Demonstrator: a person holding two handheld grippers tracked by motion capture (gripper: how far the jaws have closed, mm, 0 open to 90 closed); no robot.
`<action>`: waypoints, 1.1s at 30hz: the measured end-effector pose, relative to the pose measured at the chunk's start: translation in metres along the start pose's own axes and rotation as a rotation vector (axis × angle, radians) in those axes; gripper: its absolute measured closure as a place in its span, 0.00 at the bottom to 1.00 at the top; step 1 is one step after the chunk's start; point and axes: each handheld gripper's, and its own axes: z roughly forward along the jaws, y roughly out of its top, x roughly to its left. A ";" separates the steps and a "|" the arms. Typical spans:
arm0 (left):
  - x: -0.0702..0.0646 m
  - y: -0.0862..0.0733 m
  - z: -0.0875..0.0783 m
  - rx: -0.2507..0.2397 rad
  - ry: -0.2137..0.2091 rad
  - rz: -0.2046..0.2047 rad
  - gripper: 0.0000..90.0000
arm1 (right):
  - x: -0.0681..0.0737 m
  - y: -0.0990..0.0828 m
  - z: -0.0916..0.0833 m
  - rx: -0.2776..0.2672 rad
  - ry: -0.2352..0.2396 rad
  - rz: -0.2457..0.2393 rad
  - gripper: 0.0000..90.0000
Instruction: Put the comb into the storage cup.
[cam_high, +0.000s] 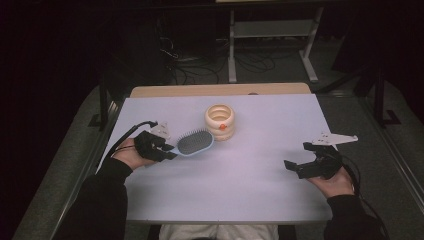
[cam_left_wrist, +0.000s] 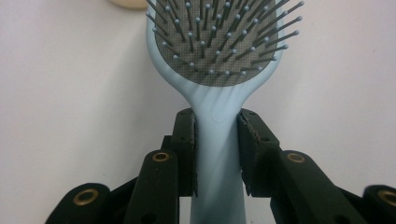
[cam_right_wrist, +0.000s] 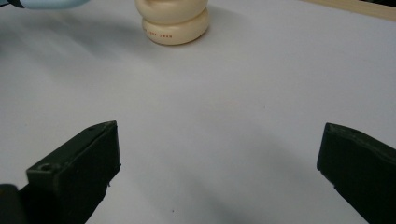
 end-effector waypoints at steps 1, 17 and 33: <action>0.000 0.002 -0.003 -0.001 0.004 0.006 0.77 | 0.000 0.000 0.000 0.001 0.000 0.001 0.00; 0.005 0.023 -0.038 -0.042 0.055 0.027 0.77 | 0.000 0.000 0.000 0.002 0.001 0.006 0.00; 0.006 0.045 -0.056 -0.069 0.084 0.055 0.77 | -0.002 0.000 0.002 0.004 0.012 0.008 0.00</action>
